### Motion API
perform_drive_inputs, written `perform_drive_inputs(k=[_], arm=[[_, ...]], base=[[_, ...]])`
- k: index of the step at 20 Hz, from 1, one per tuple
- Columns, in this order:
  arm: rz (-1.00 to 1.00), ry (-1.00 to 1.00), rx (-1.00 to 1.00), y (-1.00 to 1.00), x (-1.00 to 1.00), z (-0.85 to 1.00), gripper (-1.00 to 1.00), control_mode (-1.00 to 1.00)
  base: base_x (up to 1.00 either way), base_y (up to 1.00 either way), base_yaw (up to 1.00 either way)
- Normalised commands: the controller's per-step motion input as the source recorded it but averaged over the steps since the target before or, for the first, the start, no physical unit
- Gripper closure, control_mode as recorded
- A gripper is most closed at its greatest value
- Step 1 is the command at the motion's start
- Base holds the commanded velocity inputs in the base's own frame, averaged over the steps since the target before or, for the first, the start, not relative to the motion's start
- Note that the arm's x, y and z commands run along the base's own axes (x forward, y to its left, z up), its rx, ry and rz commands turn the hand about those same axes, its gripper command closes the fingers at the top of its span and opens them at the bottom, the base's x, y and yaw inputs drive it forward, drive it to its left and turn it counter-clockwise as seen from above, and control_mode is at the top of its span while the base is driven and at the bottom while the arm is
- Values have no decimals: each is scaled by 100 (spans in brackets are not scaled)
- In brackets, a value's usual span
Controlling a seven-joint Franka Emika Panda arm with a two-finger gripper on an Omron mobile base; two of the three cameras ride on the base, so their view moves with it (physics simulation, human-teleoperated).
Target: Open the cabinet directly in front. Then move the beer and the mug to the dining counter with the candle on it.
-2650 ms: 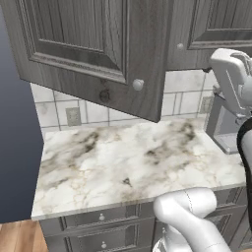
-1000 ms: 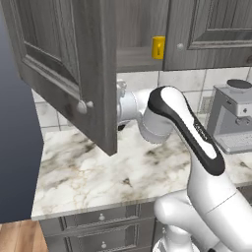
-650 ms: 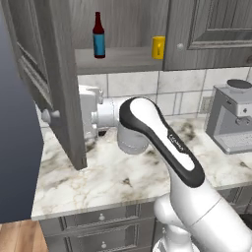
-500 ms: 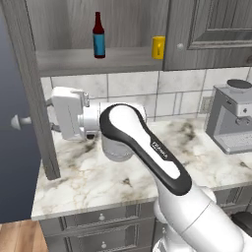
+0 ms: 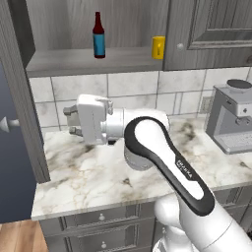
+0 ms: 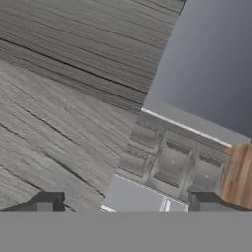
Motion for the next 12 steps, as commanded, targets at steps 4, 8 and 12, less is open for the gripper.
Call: perform_drive_inputs(k=[4, 8, 12], arm=[[-1, -12, -13, -100, 0, 0, -100, -100], [-8, -14, -14, -100, 0, 4, -100, -100], [-8, -21, -13, -100, 0, 0, -100, -100]], base=[[0, 0, 0], [0, 0, 0], [0, 0, 0]])
